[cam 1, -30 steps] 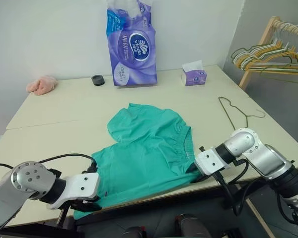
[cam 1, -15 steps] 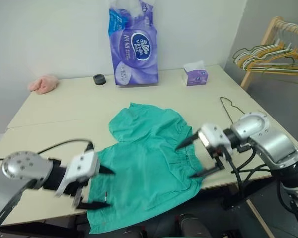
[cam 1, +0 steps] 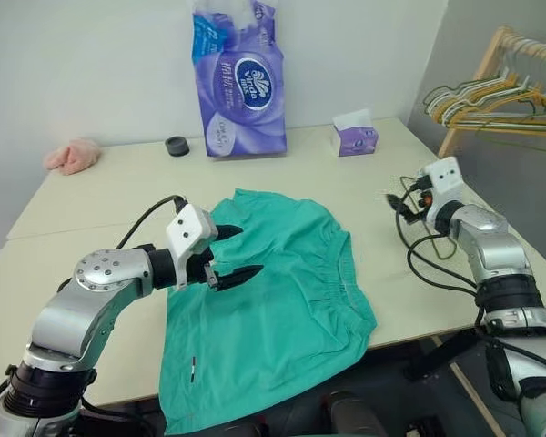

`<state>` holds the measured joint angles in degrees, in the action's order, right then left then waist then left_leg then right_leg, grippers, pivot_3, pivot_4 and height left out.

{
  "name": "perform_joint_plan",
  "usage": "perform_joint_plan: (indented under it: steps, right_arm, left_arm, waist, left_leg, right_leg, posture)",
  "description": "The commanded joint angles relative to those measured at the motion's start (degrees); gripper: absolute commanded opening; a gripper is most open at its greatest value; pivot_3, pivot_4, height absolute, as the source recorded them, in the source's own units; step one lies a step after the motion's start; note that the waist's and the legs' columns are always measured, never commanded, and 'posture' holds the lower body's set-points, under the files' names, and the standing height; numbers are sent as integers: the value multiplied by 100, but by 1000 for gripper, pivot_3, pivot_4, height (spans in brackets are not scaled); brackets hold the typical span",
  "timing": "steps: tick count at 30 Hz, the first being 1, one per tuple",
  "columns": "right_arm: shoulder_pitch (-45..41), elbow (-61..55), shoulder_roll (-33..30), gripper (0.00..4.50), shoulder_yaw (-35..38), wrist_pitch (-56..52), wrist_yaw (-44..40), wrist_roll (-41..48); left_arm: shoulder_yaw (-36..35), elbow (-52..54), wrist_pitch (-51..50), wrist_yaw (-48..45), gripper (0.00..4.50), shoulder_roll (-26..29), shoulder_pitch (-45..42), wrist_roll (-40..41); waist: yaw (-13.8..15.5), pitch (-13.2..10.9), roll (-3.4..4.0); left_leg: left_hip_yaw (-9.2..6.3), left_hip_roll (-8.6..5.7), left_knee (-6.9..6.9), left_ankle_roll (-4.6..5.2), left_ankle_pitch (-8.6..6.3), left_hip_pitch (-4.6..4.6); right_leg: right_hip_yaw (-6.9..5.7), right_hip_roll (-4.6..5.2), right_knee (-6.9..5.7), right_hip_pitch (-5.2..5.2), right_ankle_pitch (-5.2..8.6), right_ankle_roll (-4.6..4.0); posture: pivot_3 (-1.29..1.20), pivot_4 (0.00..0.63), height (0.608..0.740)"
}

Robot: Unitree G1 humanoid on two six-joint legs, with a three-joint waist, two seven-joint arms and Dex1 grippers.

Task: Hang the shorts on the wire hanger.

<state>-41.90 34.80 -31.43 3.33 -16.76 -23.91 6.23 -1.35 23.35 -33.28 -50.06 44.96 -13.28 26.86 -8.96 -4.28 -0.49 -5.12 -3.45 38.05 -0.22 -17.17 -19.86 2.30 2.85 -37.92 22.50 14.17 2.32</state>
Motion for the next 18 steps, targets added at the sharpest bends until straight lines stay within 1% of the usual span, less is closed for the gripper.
perform_joint_plan:
  steps: [1,3,6,9,12,14,18]
  right_arm:
    - [-366,864,-40,4500,172,169,457,-199]
    - [-502,1369,-93,4500,127,328,624,-342]
    - [-691,2139,-114,4500,256,333,837,-332]
    - [-717,2660,-133,4500,310,383,979,-349]
    - [-645,2910,-134,4500,334,280,938,-340]
    - [-558,2958,-107,4500,303,149,762,-320]
    - [-354,2923,-46,4500,228,-58,525,-345]
  left_arm:
    - [62,-178,117,-240,4464,101,-370,-52]
    - [132,-286,183,-392,4464,148,-513,-107]
    - [258,-455,347,-643,4464,213,-719,-231]
    - [317,-558,425,-763,4464,218,-819,-290]
    - [344,-567,465,-842,4464,223,-828,-326]
    - [343,-532,451,-947,4464,241,-803,-291]
    - [370,-406,470,-1368,4464,426,-724,-185]
  waist:
    - [-80,0,-1]
    - [-132,0,-1]
    - [-217,-1,1]
    - [-252,-1,1]
    - [-302,-1,1]
    - [-333,0,0]
    - [-369,2,-3]
  left_leg:
    - [3,1,1,1,0,1]
    - [11,2,2,3,0,3]
    - [13,3,1,3,0,8]
    - [14,7,1,4,-1,8]
    - [17,8,0,5,-1,8]
    - [18,8,0,5,-2,9]
    - [13,13,1,7,-2,11]
  right_leg:
    - [1,-2,0,-2,0,0]
    - [7,-8,2,-6,0,1]
    - [8,-29,4,-14,0,2]
    - [11,-33,7,-14,1,3]
    - [16,-34,8,-14,1,4]
    - [18,-34,8,-15,0,6]
    - [14,-41,12,-20,0,7]
  posture:
    - [-225,44,740]
    - [-219,44,740]
    - [-214,45,740]
    - [-212,47,740]
    - [-210,48,740]
    - [-210,48,740]
    - [-212,50,740]
